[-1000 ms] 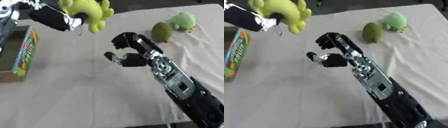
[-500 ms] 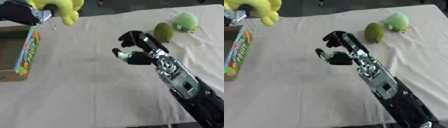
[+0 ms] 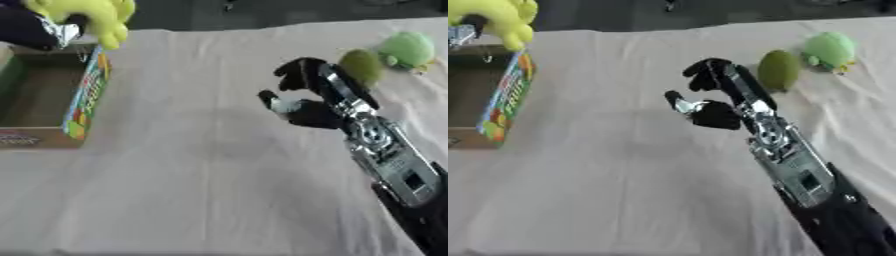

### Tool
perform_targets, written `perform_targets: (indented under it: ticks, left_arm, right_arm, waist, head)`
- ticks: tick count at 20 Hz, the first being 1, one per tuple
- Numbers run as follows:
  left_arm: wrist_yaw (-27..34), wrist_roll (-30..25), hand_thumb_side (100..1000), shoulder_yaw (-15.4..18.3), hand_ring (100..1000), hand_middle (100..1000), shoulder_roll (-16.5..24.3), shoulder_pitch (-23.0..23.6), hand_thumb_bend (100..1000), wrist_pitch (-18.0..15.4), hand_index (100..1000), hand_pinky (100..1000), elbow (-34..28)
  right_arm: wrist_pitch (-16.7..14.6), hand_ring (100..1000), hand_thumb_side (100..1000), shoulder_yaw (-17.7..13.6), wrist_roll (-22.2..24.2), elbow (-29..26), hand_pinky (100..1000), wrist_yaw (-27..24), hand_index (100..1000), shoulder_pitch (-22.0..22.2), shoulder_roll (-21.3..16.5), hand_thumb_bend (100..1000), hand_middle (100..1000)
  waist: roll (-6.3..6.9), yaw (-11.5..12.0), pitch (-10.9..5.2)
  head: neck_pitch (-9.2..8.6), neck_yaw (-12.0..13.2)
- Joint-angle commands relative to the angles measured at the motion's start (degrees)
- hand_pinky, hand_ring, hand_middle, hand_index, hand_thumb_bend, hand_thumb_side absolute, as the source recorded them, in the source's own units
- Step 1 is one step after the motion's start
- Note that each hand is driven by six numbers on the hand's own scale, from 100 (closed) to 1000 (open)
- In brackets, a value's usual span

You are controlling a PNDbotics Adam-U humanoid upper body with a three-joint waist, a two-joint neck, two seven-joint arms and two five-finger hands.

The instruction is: Pick up the objects with one hand, pass them to the other hand, and then place them into the box on the other side of the table.

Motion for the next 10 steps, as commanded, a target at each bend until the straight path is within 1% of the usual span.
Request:
perform_targets:
  ticks: [1,10]
  left_arm:
    - [-2.37,1.41,100,1.90,629,562,2.78,-0.20,189,-0.56,529,614,3.22]
    - [-6.13,3.58,100,3.73,628,562,3.88,1.43,208,-1.56,532,619,11.64]
  right_arm:
    - [-0.11,654,226,-0.78,-0.41,-1.16,773,0.10,668,-0.91,-1.26,423,506]
    - [-0.18,650,224,-1.11,-1.08,-1.54,771,-0.06,666,-1.10,-1.41,424,502]
  waist:
    - [-0.04,-0.06,-0.71]
    - [-0.12,-0.19,-0.59]
  head:
    - [-0.69,1.10]
    - [-1.14,2.99]
